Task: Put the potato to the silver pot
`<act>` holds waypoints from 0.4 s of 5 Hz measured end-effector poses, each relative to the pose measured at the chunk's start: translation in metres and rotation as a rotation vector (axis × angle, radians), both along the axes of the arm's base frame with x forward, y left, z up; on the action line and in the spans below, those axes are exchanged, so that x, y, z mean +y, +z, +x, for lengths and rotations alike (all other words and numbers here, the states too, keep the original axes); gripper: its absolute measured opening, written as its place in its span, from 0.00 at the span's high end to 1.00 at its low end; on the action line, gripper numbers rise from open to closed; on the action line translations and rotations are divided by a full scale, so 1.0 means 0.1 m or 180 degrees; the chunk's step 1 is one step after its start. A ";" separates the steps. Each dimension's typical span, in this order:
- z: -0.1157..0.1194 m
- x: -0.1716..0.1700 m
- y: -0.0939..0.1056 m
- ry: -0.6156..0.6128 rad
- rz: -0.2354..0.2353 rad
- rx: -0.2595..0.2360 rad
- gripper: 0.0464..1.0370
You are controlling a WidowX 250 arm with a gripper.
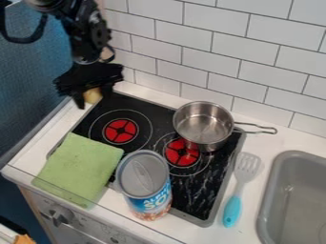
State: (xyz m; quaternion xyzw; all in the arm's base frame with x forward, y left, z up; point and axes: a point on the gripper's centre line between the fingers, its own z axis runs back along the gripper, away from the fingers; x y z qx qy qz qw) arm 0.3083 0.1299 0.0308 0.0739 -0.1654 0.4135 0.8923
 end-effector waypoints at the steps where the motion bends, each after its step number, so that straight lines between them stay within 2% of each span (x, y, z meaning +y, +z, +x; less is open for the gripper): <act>1: 0.03 -0.39 0.18 -0.0400 0.0011 -0.0033 0.42; 2: 0.08 -0.79 0.28 -0.0856 0.0040 0.0005 0.42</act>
